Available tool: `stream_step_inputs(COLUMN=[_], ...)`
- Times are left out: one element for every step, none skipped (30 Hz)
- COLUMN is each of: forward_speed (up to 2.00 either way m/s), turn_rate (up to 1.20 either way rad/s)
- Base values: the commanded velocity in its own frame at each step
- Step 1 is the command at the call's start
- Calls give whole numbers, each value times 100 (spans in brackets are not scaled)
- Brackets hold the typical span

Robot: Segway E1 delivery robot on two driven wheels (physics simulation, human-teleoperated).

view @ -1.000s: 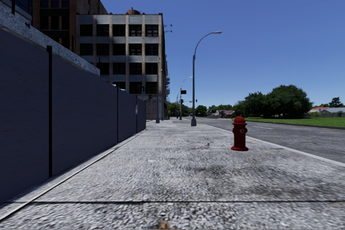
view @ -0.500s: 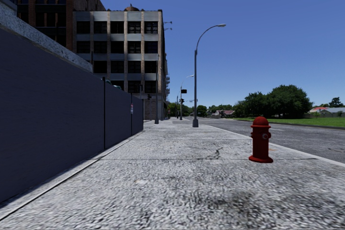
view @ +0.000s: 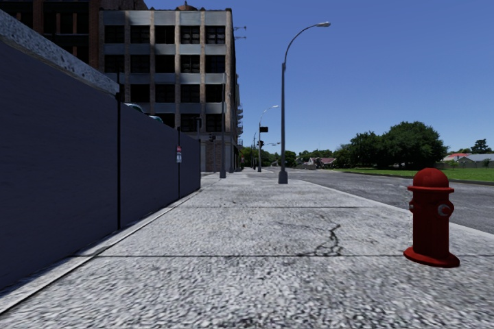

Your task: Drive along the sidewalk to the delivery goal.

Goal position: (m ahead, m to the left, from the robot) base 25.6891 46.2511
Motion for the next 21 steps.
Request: stream_step_inputs(forward_speed=[200, 200, 200, 200, 200, 200, 200, 200, 200, 200, 200, 200, 200, 200, 200, 200, 200, 200, 200, 200, 200], turn_rate=[0, 0, 0, 0, 0, 0, 0, 0, 0, 0, 0, 0, 0, 0, 0, 0, 0, 0, 0, 0, 0])
